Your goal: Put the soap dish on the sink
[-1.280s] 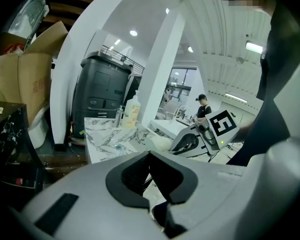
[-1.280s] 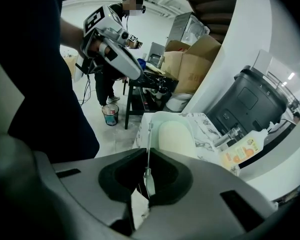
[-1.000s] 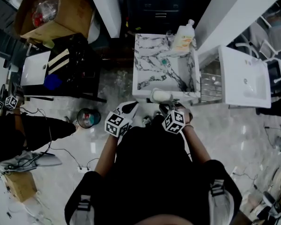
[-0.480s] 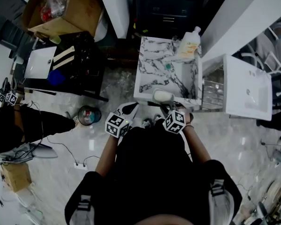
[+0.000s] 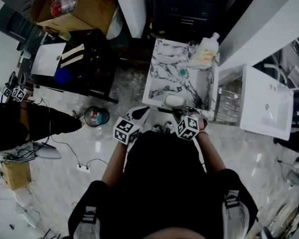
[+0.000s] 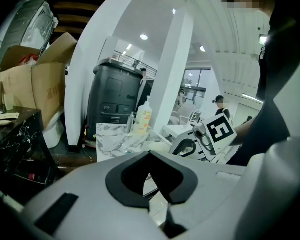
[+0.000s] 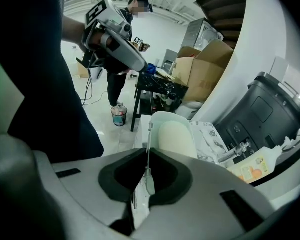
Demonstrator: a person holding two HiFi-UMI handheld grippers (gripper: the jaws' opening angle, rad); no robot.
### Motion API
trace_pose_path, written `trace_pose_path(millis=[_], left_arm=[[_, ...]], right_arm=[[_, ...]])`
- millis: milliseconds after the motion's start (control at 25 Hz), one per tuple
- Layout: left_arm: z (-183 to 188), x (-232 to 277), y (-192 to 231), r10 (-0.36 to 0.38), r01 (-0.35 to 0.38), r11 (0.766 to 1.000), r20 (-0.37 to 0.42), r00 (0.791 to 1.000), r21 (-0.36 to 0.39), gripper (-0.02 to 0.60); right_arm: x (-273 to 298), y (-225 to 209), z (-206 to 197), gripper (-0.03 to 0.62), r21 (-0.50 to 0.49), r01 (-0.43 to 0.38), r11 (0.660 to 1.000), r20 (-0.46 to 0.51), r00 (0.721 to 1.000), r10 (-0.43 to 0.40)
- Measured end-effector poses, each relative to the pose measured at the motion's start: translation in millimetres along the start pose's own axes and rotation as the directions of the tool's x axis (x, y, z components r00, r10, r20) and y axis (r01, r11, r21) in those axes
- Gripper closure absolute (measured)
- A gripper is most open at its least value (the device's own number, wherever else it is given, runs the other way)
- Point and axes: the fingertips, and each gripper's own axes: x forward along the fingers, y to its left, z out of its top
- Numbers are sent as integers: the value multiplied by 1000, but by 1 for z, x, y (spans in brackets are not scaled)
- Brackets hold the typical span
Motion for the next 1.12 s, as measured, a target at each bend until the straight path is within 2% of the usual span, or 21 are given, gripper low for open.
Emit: trace_pose_path(millis=[640,920,1120], left_arm=[[-10,24,-30,15,-15,1000,-26,1000,2,582],[0,34,-21,20,-19,1000,-12,1000,12,583],[3,37,-6,23,-23,1000,-3,1000,-1,583]], right_arm=[[-10,2,-42,585,-21,-16,1000,-2,1000,16],[-9,-16,-41,585,-32,6,999,4,1000,-6],[0,-22,-43,585,-38,-7,999,-17,1000,6]])
